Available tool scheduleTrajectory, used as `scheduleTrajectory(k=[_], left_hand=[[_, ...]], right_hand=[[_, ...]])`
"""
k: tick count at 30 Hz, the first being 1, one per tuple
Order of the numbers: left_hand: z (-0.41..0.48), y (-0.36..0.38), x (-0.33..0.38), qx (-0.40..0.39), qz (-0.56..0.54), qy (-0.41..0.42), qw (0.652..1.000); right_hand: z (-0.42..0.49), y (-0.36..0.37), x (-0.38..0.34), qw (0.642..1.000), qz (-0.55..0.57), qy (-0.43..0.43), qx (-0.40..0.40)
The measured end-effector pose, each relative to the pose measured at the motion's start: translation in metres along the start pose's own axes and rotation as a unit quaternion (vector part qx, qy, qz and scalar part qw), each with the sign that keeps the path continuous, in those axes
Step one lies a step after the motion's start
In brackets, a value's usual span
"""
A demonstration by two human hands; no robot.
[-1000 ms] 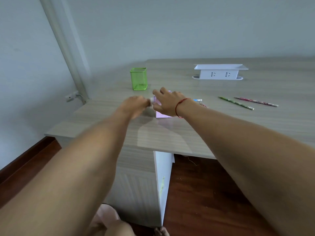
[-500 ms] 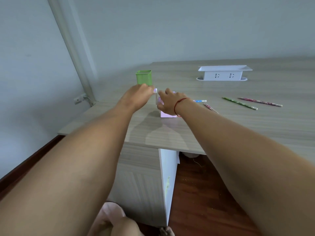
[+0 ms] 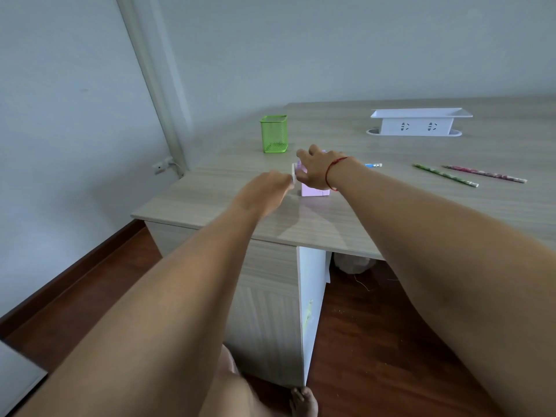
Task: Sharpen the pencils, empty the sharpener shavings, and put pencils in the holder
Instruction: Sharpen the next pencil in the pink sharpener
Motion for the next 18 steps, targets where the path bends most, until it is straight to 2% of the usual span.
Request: scheduleTrajectory(k=[5, 10, 18], left_hand=[[0.004, 0.018, -0.005, -0.046, 0.025, -0.028, 0.998], [0.014, 0.024, -0.008, -0.073, -0.002, -0.062, 0.995], [0.032, 0.029, -0.017, -0.104, 0.031, -0.048, 0.993]], right_hand=[[0.003, 0.002, 0.001, 1.000, -0.009, -0.009, 0.007], [0.003, 0.003, 0.004, 1.000, -0.004, -0.020, 0.018], [0.004, 0.005, 0.008, 0.999, -0.002, -0.025, 0.042]])
Point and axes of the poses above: each hand's wrist, its own z-axis towards the middle knuckle, its own y-axis out of the palm, x = y × z, the point moved 3 cm from there along z, towards the middle knuckle, and after that the axes turned 15 degrees about -z, right-handed, at the moved point
